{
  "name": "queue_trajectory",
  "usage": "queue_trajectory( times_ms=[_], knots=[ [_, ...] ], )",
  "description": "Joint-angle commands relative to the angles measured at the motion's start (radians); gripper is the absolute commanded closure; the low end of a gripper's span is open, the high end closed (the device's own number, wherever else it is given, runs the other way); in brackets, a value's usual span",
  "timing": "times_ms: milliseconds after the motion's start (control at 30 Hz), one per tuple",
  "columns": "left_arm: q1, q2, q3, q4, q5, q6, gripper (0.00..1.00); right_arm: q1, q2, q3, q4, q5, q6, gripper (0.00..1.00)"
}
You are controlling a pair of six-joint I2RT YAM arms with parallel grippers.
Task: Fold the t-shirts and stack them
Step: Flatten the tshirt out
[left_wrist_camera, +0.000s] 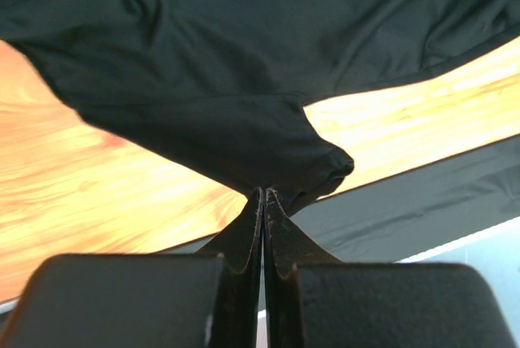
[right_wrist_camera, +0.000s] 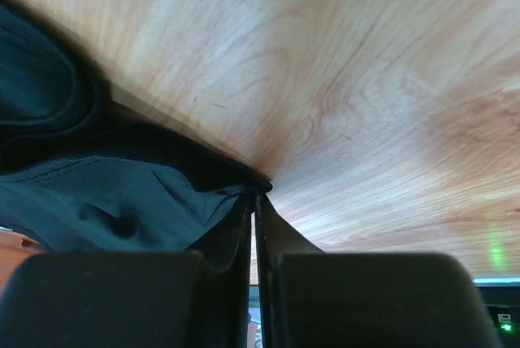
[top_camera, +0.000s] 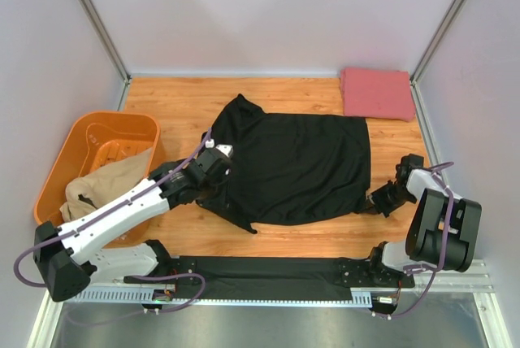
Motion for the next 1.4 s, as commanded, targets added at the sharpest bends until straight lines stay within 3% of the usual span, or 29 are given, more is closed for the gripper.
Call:
queue_trajectory(
  times_ms=[0, 200, 333, 467, 600, 667, 767, 833, 967, 1033, 1067, 1100, 1167, 1200, 1367],
  knots=[
    [-0.002, -0.067, 0.085, -0.040, -0.088, 0.004, 1.00, -0.001, 0.002, 0.021, 0.070, 0.072, -0.033, 1.00],
    [0.010, -0.095, 0.303, -0.066, -0.297, 0.085, 1.00, 0.024, -0.132, 0.249, 0.019, 0.022, 0.010, 1.00],
    [0.126, -0.051, 0.493, -0.005, -0.421, 0.224, 1.00, 0.031, -0.098, 0.489, -0.042, 0.042, 0.029, 1.00],
    [0.256, 0.024, 0.706, 0.110, -0.359, 0.384, 1.00, 0.041, -0.063, 0.722, -0.111, 0.084, 0.030, 1.00],
    [0.274, 0.129, 0.950, 0.180, -0.317, 0.634, 1.00, 0.044, -0.063, 0.947, -0.199, 0.094, 0.006, 1.00],
    [0.274, 0.168, 1.074, 0.188, -0.294, 0.671, 1.00, 0.056, -0.080, 0.990, -0.220, 0.106, -0.013, 1.00],
    [0.274, 0.176, 1.128, 0.178, -0.245, 0.627, 1.00, 0.064, -0.106, 0.972, -0.245, 0.088, -0.014, 1.00],
    [0.274, 0.167, 1.103, 0.110, -0.202, 0.511, 1.00, 0.064, -0.158, 0.864, -0.249, 0.066, -0.010, 1.00],
    [0.274, 0.129, 0.794, 0.108, 0.040, 0.357, 0.97, 0.064, -0.279, 0.640, -0.183, 0.062, 0.016, 1.00],
    [0.272, 0.153, 0.649, 0.139, 0.210, 0.267, 0.88, 0.065, -0.316, 0.568, -0.193, 0.062, 0.013, 1.00],
    [0.272, 0.167, 0.600, 0.163, 0.261, 0.236, 0.81, 0.064, -0.325, 0.551, -0.193, 0.063, 0.009, 1.00],
    [0.272, 0.182, 0.558, 0.187, 0.302, 0.211, 0.67, 0.064, -0.336, 0.535, -0.197, 0.063, -0.006, 1.00],
    [0.272, 0.227, 0.425, 0.307, 0.391, 0.149, 0.54, 0.064, -0.363, 0.489, -0.209, 0.063, -0.017, 1.00],
    [0.274, 0.248, 0.393, 0.352, 0.410, 0.135, 0.46, 0.065, -0.371, 0.469, -0.210, 0.060, -0.017, 1.00],
    [0.275, 0.455, 0.427, 0.452, 0.452, 0.147, 0.45, 0.071, -0.403, 0.391, -0.210, 0.039, -0.028, 1.00]
  ],
)
